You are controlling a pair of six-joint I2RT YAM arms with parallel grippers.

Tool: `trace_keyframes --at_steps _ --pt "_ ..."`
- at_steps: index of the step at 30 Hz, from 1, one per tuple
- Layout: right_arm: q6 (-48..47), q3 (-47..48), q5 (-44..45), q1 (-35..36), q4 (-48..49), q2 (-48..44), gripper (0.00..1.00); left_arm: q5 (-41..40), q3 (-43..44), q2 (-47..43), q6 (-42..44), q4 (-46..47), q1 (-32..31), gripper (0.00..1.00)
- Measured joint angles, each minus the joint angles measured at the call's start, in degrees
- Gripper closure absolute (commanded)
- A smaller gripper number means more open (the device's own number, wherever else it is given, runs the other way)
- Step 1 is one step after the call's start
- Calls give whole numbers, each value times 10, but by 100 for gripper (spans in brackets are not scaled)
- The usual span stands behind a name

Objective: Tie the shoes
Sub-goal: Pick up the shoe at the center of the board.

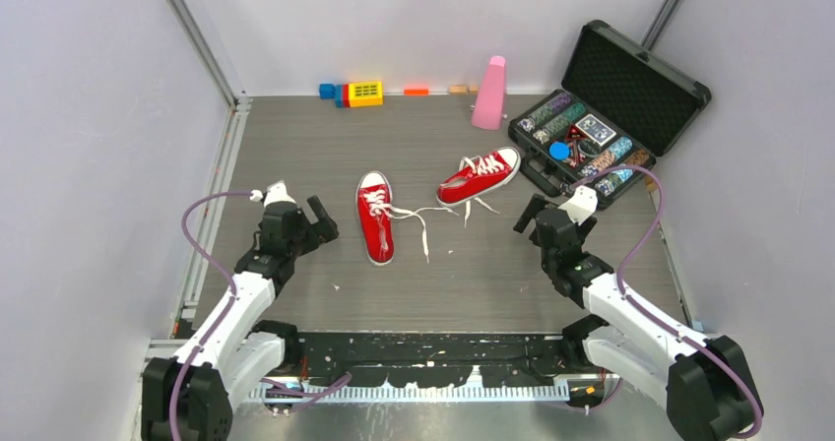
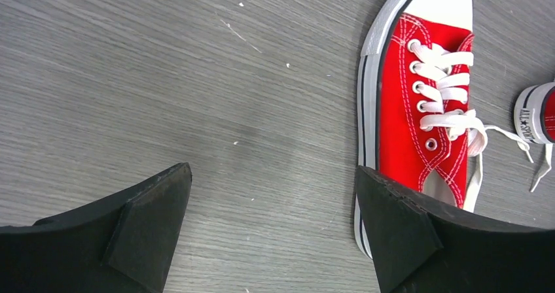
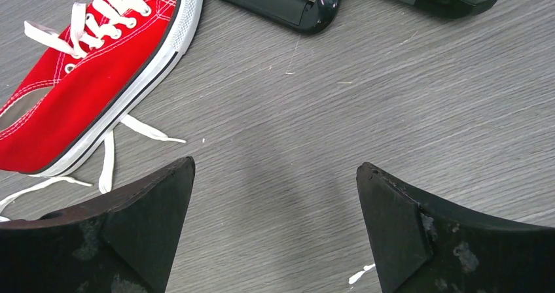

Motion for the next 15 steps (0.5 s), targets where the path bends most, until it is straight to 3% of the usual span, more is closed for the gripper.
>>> trace_keyframes --at_steps 3,6,10,15 --pt "0 0 0 0 0 0 0 17 -1 1 2 7 0 0" --pt "0 0 -3 0 1 0 0 66 -10 3 11 45 0 12" --pt "0 0 -11 0 2 -1 1 134 -12 49 28 101 -15 15" --pt "0 0 -18 0 3 -1 0 142 16 129 58 110 -115 18"
